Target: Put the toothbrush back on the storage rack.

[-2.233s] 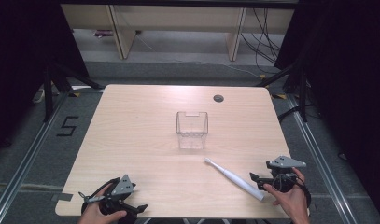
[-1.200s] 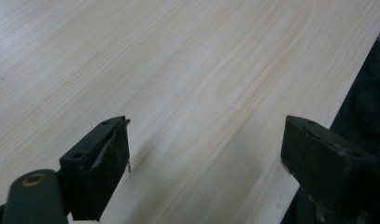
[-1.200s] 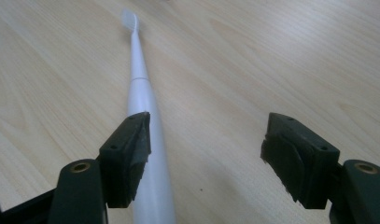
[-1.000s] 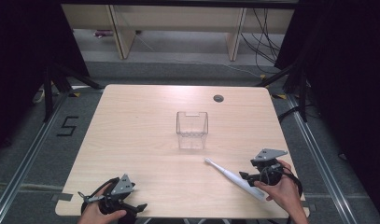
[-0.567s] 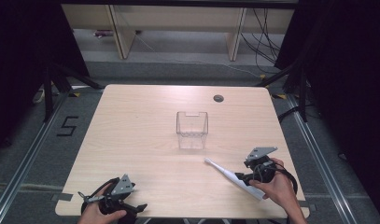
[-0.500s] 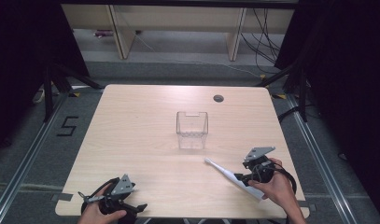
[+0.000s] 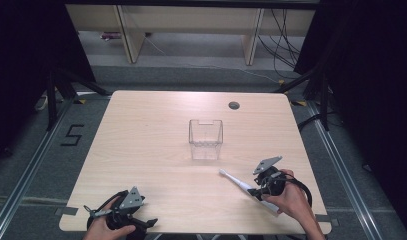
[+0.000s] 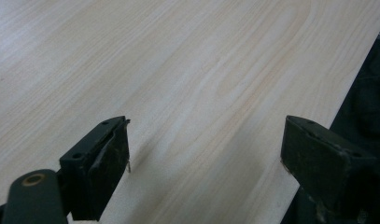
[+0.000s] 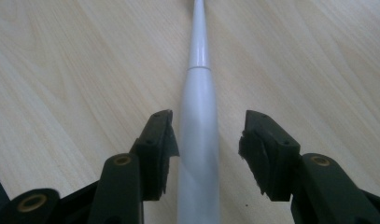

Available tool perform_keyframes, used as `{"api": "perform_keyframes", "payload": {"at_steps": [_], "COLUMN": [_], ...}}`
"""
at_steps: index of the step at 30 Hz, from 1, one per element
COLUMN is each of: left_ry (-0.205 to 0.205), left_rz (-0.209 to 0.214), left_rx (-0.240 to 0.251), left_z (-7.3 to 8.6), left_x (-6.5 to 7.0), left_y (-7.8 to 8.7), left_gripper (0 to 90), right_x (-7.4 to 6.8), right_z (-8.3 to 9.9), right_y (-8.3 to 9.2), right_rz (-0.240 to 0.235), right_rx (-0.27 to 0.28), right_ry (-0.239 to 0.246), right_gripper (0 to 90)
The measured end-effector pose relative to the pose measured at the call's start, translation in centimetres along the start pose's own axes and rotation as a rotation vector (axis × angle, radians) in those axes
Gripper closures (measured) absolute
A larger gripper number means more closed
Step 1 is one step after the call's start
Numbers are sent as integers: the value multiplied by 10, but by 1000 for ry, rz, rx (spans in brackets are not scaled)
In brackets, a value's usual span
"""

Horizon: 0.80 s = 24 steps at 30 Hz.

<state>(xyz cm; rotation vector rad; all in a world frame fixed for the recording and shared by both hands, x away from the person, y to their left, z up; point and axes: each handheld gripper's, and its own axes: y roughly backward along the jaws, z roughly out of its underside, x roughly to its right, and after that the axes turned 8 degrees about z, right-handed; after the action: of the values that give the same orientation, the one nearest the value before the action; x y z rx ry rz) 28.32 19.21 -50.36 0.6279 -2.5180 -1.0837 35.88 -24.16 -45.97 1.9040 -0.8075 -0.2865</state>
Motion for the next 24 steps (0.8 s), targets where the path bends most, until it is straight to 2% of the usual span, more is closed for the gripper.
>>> {"api": "perform_keyframes", "payload": {"at_steps": [1, 3, 4, 6, 7, 8, 9, 11, 14, 17, 19, 22, 23, 24], "left_ry": [-13, -9, -10, -3, 7, 7, -10, -10, -9, 8, -13, -10, -10, -10], "left_rz": [-1, -1, -1, -2, -1, -1, 0, -1, -1, -2, 0, 0, 0, -1], "left_rx": [-3, -2, -2, -2, 1, 1, -3, -2, -2, 2, -4, -2, -2, -3], "left_z": [0, 0, 0, 0, 0, 0, 0, 0, 0, 0, 0, 0, 0, 0], "left_x": [-1, 0, 0, 0, 0, 0, 0, 0, 0, 0, -1, 0, 0, -1], "left_y": [1, 0, 0, 0, 0, 0, 0, 0, 0, 0, 0, 0, 0, 0], "left_gripper": [148, 148, 148, 148, 148, 148, 148, 148, 148, 148, 148, 148, 148, 148], "right_x": [-2, -3, -3, -4, -3, -3, -4, -4, -5, -4, -4, -5, -4, -6], "right_z": [0, 0, -1, -1, -1, -1, -1, -1, -2, -4, -5, -7, -7, -9], "right_y": [1, 0, -3, -3, -5, -5, -6, -8, -8, -11, -14, -16, -16, -17], "right_rz": [9, -3, 8, 12, -2, -2, 5, -12, -8, -16, -15, -16, -20, -21], "right_rx": [-21, -23, -27, -43, -57, -57, -74, -80, -94, -108, -123, -133, -133, -155], "right_ry": [-24, -25, 9, 0, 12, 12, 11, 20, 15, 29, 32, 29, 46, 25], "right_gripper": [532, 536, 550, 553, 562, 562, 572, 577, 587, 593, 601, 606, 607, 614]}}
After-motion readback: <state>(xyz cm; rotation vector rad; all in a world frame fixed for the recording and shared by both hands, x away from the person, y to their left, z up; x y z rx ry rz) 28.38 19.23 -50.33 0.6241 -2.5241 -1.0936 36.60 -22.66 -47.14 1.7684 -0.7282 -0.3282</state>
